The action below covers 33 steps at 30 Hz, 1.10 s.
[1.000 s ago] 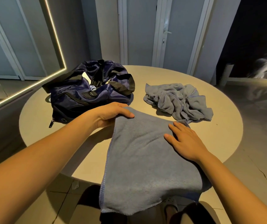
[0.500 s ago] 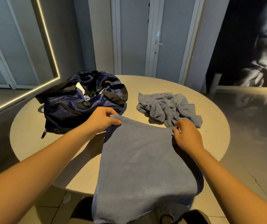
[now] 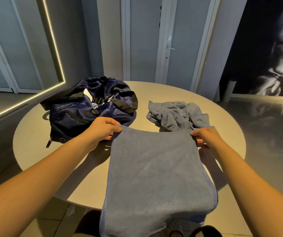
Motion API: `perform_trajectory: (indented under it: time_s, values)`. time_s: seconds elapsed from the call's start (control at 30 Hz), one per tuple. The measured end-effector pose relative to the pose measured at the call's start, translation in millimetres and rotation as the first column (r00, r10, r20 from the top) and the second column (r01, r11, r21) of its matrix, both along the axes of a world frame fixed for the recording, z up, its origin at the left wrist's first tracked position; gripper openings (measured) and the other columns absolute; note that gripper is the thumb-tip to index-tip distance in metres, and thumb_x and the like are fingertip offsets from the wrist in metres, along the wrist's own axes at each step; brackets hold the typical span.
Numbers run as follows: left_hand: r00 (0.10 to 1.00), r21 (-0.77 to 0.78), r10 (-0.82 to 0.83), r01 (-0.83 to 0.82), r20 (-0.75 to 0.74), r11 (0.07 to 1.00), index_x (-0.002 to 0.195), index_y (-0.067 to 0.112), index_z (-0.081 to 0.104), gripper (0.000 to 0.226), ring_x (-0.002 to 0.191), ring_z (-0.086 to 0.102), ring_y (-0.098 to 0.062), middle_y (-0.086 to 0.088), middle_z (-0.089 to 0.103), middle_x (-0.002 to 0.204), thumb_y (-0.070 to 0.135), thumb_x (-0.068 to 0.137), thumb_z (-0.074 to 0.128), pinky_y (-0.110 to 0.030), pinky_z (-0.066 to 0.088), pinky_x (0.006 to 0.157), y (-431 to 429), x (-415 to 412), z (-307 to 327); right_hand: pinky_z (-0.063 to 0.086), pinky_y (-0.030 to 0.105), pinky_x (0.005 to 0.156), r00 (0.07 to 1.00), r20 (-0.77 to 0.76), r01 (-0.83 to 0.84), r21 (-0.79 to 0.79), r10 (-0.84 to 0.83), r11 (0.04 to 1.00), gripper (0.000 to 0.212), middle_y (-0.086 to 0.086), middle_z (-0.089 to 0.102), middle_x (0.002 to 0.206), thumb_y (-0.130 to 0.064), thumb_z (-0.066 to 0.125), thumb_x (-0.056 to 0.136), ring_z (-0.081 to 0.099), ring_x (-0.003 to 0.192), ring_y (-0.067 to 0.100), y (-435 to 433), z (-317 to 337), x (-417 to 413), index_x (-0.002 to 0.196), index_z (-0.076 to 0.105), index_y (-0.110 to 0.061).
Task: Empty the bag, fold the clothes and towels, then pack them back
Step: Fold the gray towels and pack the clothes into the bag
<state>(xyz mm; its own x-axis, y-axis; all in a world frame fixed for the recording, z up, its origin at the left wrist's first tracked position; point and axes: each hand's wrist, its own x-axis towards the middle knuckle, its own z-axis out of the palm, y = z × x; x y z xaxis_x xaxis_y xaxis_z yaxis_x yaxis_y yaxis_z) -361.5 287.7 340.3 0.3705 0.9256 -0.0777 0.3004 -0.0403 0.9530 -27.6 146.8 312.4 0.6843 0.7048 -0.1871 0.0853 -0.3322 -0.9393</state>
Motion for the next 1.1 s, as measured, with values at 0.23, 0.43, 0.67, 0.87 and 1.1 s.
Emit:
perform_trajectory:
  time_s: [0.23, 0.43, 0.67, 0.87, 1.1]
  values:
    - [0.995, -0.056, 0.071, -0.067, 0.068, 0.996, 0.085, 0.01, 0.07, 0.008, 0.095, 0.07, -0.033, -0.015, 0.074, 0.092, 0.008, 0.089, 0.076, -0.04, 0.058, 0.082, 7.2, -2.5, -13.7, 0.051, 0.036, 0.058, 0.999, -0.031, -0.008, 0.044, 0.009, 0.999, 0.018, 0.022, 0.069, 0.094, -0.009, 0.07, 0.093, 0.057, 0.064, 0.025, -4.5, -3.3, 13.5, 0.104, 0.069, 0.006]
    - [0.997, -0.053, 0.049, -0.046, 0.06, 0.998, 0.078, 0.013, 0.061, 0.019, 0.088, 0.065, -0.031, -0.015, 0.067, 0.089, 0.009, 0.089, 0.076, -0.034, 0.053, 0.069, 2.5, -0.7, -16.6, 0.058, 0.051, 0.087, 0.999, -0.035, 0.029, 0.093, -0.025, 0.995, 0.011, 0.019, 0.072, 0.102, -0.001, 0.079, 0.083, 0.069, 0.098, 0.038, 3.9, -9.9, 1.9, 0.084, 0.069, -0.005]
    - [0.997, -0.063, -0.023, 0.028, 0.075, 0.998, 0.09, 0.005, 0.072, 0.008, 0.085, 0.07, -0.025, -0.01, 0.075, 0.085, -0.001, 0.087, 0.075, -0.022, 0.057, 0.062, 0.7, -16.2, -4.4, 0.058, 0.043, 0.084, 0.997, -0.071, 0.034, 0.244, -0.017, 0.969, 0.035, 0.02, 0.068, 0.117, 0.01, 0.065, 0.089, 0.067, 0.101, 0.032, -6.5, 17.3, -5.9, 0.124, 0.065, 0.004]
    - [0.974, 0.009, -0.182, 0.185, -0.137, 0.983, 0.093, 0.006, 0.08, 0.009, 0.074, 0.061, -0.017, -0.01, 0.075, 0.09, 0.012, 0.091, 0.073, -0.03, 0.05, 0.074, 0.5, -35.7, 20.9, 0.056, 0.041, 0.094, 0.972, -0.223, -0.016, 0.261, 0.076, 0.965, 0.032, 0.021, 0.07, 0.117, 0.016, 0.05, 0.093, 0.067, 0.105, 0.032, -21.8, 41.6, -5.5, 0.112, 0.072, 0.002]
    - [0.995, 0.248, -0.091, 0.097, -0.037, 0.964, 0.095, 0.012, 0.07, 0.009, 0.076, 0.069, -0.018, -0.007, 0.074, 0.086, 0.02, 0.097, 0.068, -0.022, 0.055, 0.062, -5.4, -26.7, 30.2, 0.054, 0.036, 0.078, 0.996, -0.09, 0.011, 0.279, 0.015, 0.96, 0.028, 0.016, 0.069, 0.107, 0.015, 0.051, 0.092, 0.064, 0.102, 0.029, -19.3, 57.1, -11.7, 0.101, 0.073, 0.0]
